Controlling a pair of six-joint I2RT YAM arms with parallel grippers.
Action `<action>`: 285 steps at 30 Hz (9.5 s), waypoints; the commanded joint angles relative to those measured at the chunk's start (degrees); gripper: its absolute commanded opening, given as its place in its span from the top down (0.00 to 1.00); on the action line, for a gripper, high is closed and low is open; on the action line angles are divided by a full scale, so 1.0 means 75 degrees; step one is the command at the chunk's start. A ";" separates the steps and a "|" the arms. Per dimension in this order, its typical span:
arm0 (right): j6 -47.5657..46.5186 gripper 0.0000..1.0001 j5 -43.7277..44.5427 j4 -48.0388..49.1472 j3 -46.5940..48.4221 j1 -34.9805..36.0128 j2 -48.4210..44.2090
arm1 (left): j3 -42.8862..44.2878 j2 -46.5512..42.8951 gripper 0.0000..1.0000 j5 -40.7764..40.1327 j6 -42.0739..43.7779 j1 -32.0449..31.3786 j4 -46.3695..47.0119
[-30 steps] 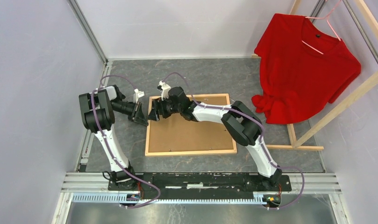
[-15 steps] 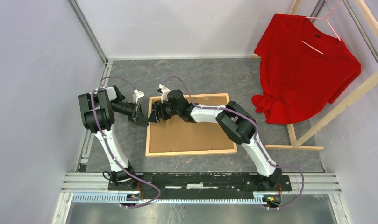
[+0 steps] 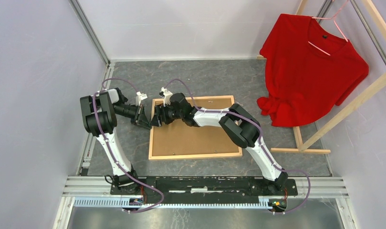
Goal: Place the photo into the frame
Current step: Install the photo frame at the center of the board, then adjust the photo frame at the center of the board, then install the photo frame at the center of the board.
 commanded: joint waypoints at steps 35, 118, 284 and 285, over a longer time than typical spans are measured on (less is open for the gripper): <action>0.0788 0.25 0.0277 0.0496 0.0086 0.0249 0.0330 | 0.0012 -0.0206 0.82 -0.0437 -0.0065 -0.0069 0.0489; 0.0813 0.14 0.0790 0.0969 -0.0099 -0.0008 -0.0353 | 0.0210 -0.0271 0.80 -0.0533 0.0387 -0.0050 -0.0085; 0.1040 0.20 0.0663 0.1426 -0.3362 0.0602 -0.1984 | -0.0455 -0.0401 0.75 -0.0534 0.0892 -0.1641 -0.0288; 0.1057 0.20 0.0642 0.1426 -0.3347 0.0603 -0.1952 | -0.0445 -0.0406 0.75 -0.0531 0.0890 -0.1641 -0.0286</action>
